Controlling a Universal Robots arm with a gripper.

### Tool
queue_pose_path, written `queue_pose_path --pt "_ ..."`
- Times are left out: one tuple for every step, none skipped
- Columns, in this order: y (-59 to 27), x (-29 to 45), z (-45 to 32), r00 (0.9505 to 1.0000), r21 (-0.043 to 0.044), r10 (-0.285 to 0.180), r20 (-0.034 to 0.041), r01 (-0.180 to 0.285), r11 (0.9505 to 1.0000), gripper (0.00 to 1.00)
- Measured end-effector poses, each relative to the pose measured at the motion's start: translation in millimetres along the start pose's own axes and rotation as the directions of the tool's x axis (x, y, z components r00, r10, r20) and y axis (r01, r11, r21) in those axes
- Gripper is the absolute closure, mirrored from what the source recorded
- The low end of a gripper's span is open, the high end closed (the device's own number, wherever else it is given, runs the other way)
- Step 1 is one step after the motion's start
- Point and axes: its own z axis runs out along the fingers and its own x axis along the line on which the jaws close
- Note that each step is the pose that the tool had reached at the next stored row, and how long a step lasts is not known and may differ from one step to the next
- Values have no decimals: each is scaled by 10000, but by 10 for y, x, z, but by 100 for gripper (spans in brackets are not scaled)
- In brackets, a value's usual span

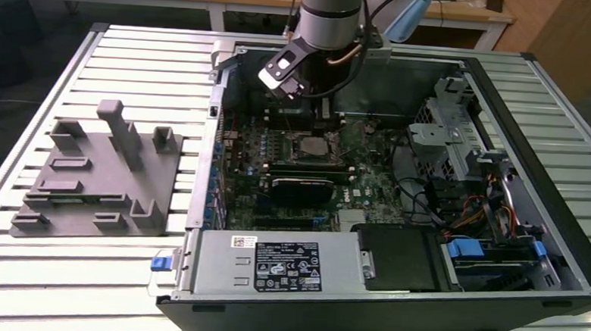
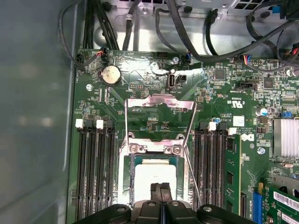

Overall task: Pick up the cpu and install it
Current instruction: 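Close the cpu cover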

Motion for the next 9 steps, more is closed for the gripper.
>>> queue_pose_path --pt "0 0 -6 10000 0 0 -1 0 10000 89" --pt "1 -1 -13 10000 0 0 -1 0 10000 89" --pt "1 -1 -20 10000 0 0 0 0 10000 89" --pt "1 -1 -25 10000 0 0 0 0 10000 89" --pt "2 -1 -32 10000 0 0 0 0 10000 89" --pt "2 -2 -40 10000 0 0 -1 0 10000 89" --pt "3 -2 -50 10000 0 0 0 0 10000 89" --pt "4 -3 -63 10000 0 0 -1 0 10000 89" --pt "5 -3 -80 10000 0 0 -1 0 10000 89"
